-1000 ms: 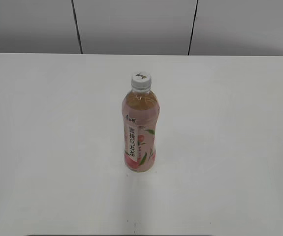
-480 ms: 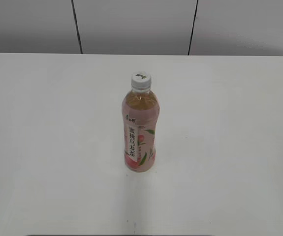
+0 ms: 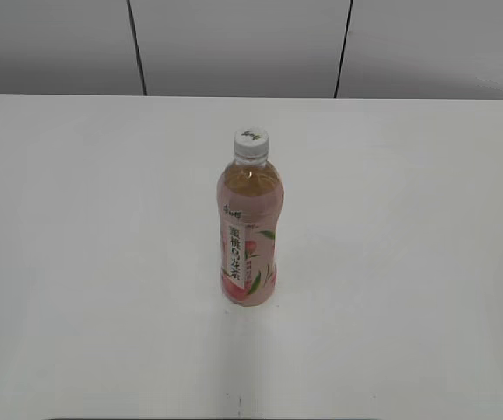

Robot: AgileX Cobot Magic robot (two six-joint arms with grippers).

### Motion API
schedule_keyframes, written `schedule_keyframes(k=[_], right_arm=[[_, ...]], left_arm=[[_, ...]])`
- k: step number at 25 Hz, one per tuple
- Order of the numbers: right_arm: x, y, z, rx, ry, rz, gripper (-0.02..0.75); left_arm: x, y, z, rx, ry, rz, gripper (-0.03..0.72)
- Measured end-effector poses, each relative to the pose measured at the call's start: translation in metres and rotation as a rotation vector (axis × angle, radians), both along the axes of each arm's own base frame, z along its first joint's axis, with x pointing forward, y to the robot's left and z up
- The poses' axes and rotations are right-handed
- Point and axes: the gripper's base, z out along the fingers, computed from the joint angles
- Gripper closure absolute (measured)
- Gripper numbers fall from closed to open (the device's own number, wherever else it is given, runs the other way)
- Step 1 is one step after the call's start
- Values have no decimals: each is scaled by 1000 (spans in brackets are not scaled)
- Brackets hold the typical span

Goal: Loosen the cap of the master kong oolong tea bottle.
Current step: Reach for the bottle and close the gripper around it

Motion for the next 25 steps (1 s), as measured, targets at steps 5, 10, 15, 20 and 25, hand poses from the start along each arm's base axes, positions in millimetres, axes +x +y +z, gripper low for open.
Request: schedule_keyframes(k=[5, 10, 15, 20, 25], right_arm=[[0, 0, 0, 0, 0, 0, 383], [0, 0, 0, 1, 0, -1, 383], [0, 0, 0, 1, 0, -1, 383], [0, 0, 0, 1, 0, -1, 383], [0, 0, 0, 1, 0, -1, 383]], left_arm=[[6, 0, 14, -6, -91, -3, 447], [21, -5, 36, -88, -283, -38, 447], [49, -5, 41, -24, -326, -61, 447], [76, -8, 25, -81, -322, -81, 447], [92, -7, -14, -134, -240, -59, 447]])
